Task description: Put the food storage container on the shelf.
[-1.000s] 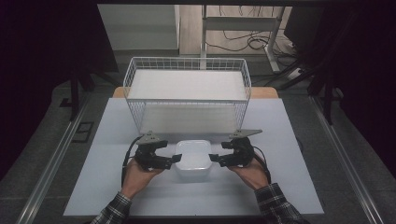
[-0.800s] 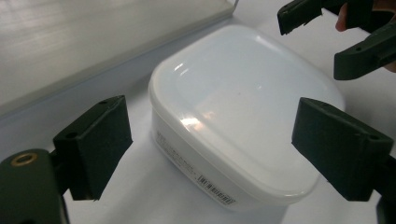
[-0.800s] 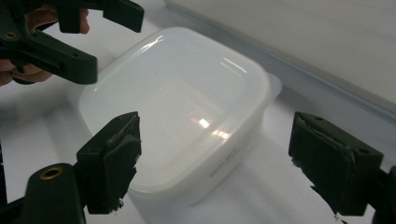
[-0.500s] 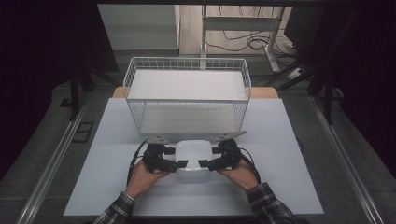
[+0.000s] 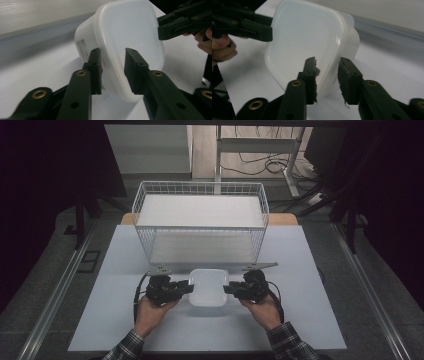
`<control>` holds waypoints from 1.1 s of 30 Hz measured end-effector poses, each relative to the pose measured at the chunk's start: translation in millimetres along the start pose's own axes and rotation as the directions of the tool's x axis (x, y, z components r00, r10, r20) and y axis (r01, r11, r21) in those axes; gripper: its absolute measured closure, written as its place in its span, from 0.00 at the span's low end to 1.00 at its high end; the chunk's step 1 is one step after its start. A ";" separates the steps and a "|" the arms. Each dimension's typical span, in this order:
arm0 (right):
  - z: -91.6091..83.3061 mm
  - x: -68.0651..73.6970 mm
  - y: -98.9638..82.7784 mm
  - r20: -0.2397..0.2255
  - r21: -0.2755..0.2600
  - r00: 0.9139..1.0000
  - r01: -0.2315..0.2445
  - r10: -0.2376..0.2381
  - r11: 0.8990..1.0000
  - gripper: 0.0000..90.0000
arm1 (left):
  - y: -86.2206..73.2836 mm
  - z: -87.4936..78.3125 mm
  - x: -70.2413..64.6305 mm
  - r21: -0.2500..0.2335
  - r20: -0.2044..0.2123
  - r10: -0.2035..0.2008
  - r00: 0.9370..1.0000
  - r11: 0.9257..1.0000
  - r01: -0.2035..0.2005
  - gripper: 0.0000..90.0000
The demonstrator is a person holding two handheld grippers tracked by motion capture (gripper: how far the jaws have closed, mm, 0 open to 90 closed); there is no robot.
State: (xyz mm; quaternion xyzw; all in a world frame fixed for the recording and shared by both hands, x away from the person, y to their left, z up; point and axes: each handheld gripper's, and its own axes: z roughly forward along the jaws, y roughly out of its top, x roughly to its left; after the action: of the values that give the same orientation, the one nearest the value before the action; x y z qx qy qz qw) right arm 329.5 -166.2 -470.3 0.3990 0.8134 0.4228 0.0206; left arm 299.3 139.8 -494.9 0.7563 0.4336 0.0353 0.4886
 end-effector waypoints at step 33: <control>22.9 -17.6 54.5 0.079 -0.171 0.995 0.081 -0.069 0.982 0.85 | 47.5 5.9 38.7 -0.105 -0.093 -0.017 0.996 0.994 0.007 0.87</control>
State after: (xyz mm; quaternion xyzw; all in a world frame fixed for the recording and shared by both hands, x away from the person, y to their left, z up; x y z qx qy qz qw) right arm 384.3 -144.9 -452.0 0.3799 0.7866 0.4763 0.1007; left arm 355.7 155.4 -475.8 0.7246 0.4582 0.0902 0.5069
